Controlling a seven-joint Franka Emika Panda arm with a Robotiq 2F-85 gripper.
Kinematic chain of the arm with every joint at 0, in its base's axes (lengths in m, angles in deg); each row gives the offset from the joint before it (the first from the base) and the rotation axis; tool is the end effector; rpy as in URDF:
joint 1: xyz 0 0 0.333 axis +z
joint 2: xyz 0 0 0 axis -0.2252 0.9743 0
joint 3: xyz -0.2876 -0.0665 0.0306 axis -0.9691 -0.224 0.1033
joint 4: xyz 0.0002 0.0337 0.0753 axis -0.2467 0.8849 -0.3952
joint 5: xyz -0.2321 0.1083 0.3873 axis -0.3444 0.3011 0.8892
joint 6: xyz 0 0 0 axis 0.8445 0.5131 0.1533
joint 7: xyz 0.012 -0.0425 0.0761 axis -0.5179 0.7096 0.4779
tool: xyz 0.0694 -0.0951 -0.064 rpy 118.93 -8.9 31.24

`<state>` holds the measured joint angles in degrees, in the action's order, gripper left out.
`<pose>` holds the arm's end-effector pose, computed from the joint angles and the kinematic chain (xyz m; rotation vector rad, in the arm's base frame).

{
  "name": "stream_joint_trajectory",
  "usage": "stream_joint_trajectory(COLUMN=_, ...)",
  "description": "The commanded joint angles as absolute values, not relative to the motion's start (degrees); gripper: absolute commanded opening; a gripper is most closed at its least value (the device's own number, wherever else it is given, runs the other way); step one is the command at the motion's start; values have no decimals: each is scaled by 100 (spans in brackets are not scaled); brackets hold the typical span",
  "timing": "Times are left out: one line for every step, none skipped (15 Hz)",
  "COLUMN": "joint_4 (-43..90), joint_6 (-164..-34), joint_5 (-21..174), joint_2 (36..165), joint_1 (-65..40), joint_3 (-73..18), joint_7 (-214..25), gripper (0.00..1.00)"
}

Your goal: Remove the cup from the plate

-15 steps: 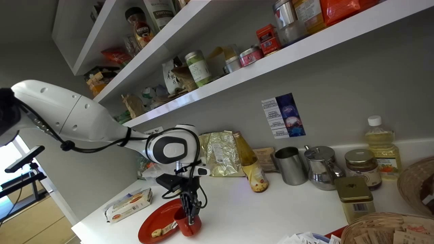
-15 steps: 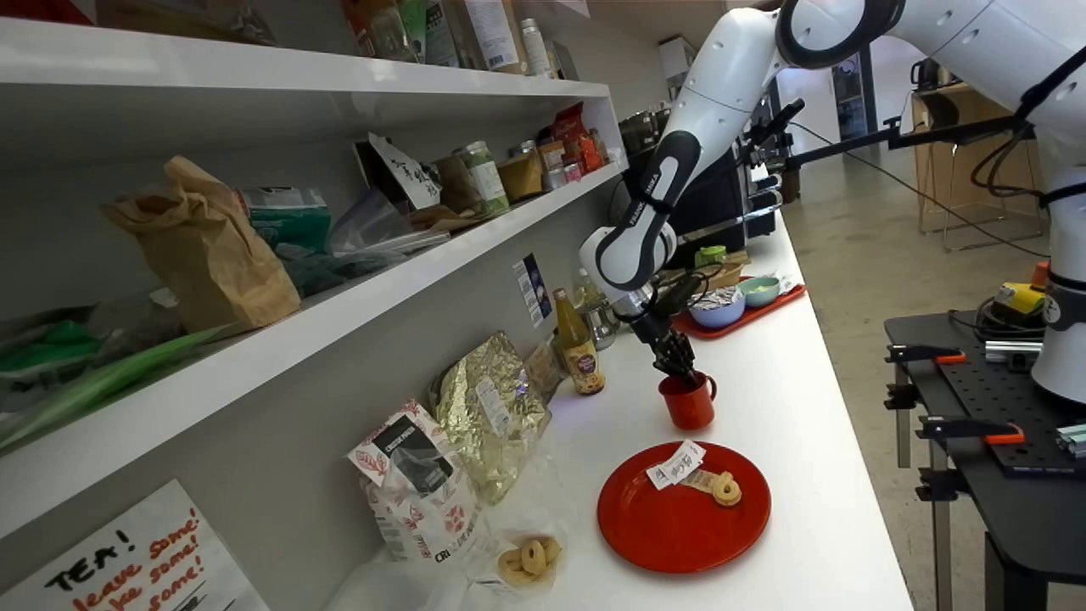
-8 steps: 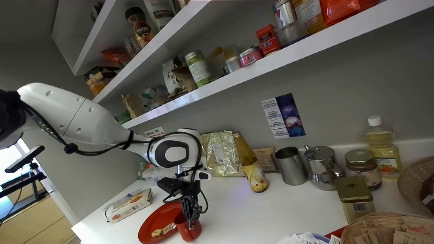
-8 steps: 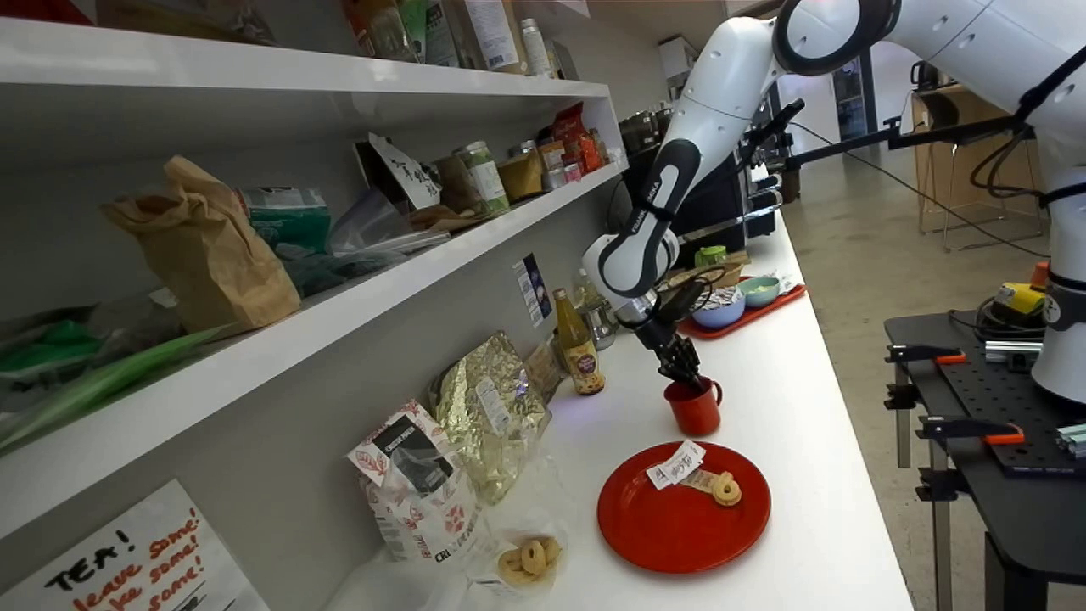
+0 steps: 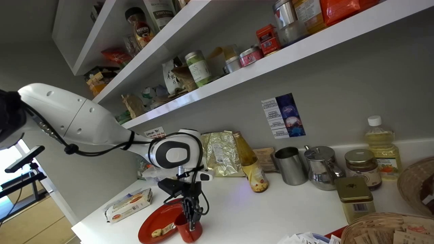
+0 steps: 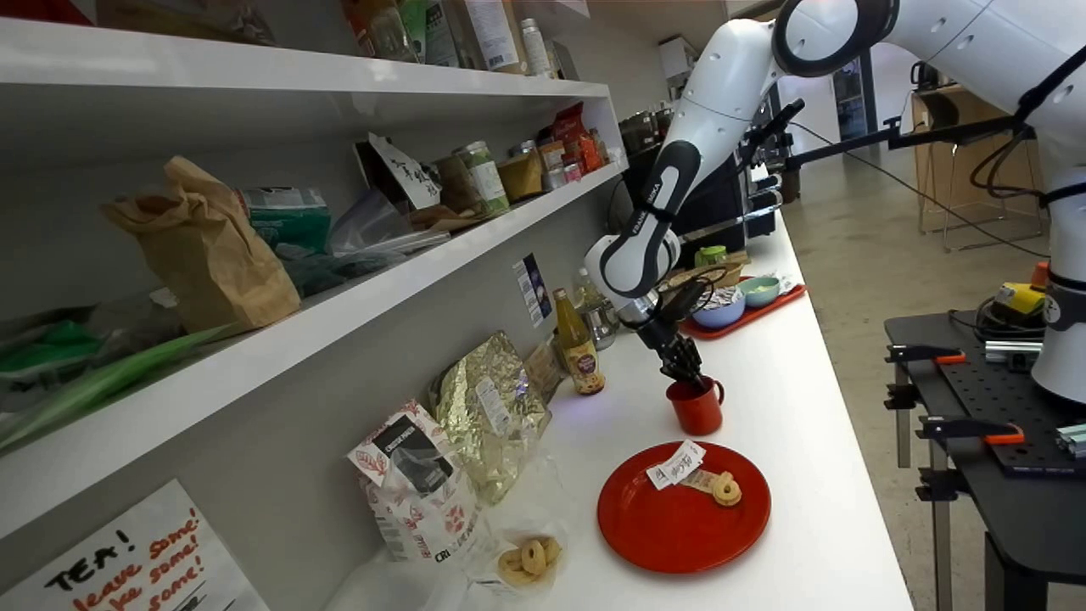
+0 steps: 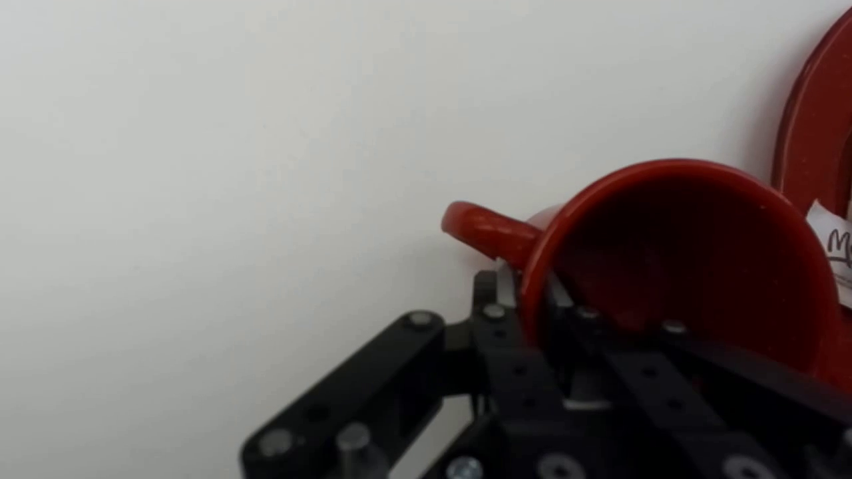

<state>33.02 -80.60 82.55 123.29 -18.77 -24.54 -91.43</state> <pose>0.6199 -0.0710 0.0474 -3.0028 0.2724 0.6767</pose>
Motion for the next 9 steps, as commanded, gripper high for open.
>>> stream_joint_trajectory(joint_4=3206, joint_6=-7899, joint_5=8241, joint_2=12379, joint_1=-1894, joint_3=-2489, joint_7=-8884, gripper=34)
stream_joint_trajectory(joint_4=3285, joint_6=-8020, joint_5=8282, joint_2=12341, joint_1=-1848, joint_3=-2505, joint_7=-9038, gripper=14)
stream_joint_trajectory(joint_4=3284, joint_6=-8017, joint_5=8280, joint_2=12344, joint_1=-1852, joint_3=-2506, joint_7=-9005, gripper=23)
stream_joint_trajectory(joint_4=3284, joint_6=-8017, joint_5=8279, joint_2=12347, joint_1=-1855, joint_3=-2507, joint_7=-8984, gripper=30)
stream_joint_trajectory(joint_4=3284, joint_6=-8016, joint_5=8278, joint_2=12350, joint_1=-1857, joint_3=-2507, joint_7=-8974, gripper=34)
stream_joint_trajectory(joint_4=3284, joint_6=-8016, joint_5=8278, joint_2=12351, joint_1=-1857, joint_3=-2507, joint_7=-8972, gripper=34)
stream_joint_trajectory(joint_4=3284, joint_6=-8016, joint_5=8278, joint_2=12352, joint_1=-1857, joint_3=-2507, joint_7=-8971, gripper=34)
stream_joint_trajectory(joint_4=3284, joint_6=-8016, joint_5=8278, joint_2=12352, joint_1=-1857, joint_3=-2507, joint_7=-8971, gripper=34)
stream_joint_trajectory(joint_4=3284, joint_6=-8016, joint_5=8278, joint_2=12352, joint_1=-1857, joint_3=-2507, joint_7=-8971, gripper=34)
